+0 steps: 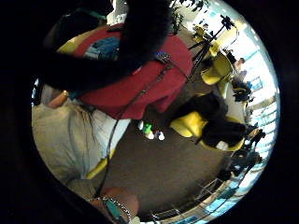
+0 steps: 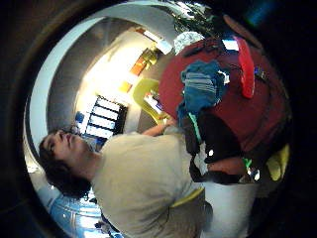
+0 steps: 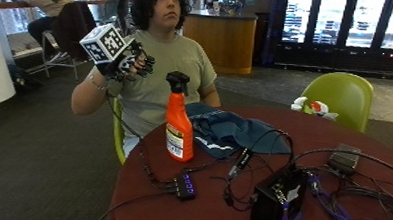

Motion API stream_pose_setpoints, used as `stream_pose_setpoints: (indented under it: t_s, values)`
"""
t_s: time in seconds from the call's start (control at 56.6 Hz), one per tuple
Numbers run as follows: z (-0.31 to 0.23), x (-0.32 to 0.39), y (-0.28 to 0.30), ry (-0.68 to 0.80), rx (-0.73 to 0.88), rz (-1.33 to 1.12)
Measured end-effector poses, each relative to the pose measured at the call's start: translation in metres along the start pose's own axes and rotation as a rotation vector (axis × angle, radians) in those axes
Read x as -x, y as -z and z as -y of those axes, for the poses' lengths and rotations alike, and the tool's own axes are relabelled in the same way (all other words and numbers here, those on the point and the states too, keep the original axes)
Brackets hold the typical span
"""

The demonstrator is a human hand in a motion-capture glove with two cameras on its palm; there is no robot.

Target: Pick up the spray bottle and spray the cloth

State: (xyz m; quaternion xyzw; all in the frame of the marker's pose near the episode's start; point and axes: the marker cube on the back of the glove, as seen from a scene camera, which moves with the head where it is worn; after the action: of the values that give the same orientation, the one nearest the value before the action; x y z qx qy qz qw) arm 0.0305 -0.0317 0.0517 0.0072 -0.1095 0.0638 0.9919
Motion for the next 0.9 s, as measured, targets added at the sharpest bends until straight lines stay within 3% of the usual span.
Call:
stream_pose_setpoints:
  t_s: [0.177, 0.336, 0.653, 0.901]
  values:
    - [0.022, -0.010, -0.033, -0.039, -0.052, 0.283]
    - [0.045, -0.018, -0.052, -0.148, -0.205, 0.482]
    - [0.133, -0.068, -0.061, -0.250, -0.523, 0.672]
    - [0.182, -0.081, -0.076, -0.211, -0.512, 0.774]
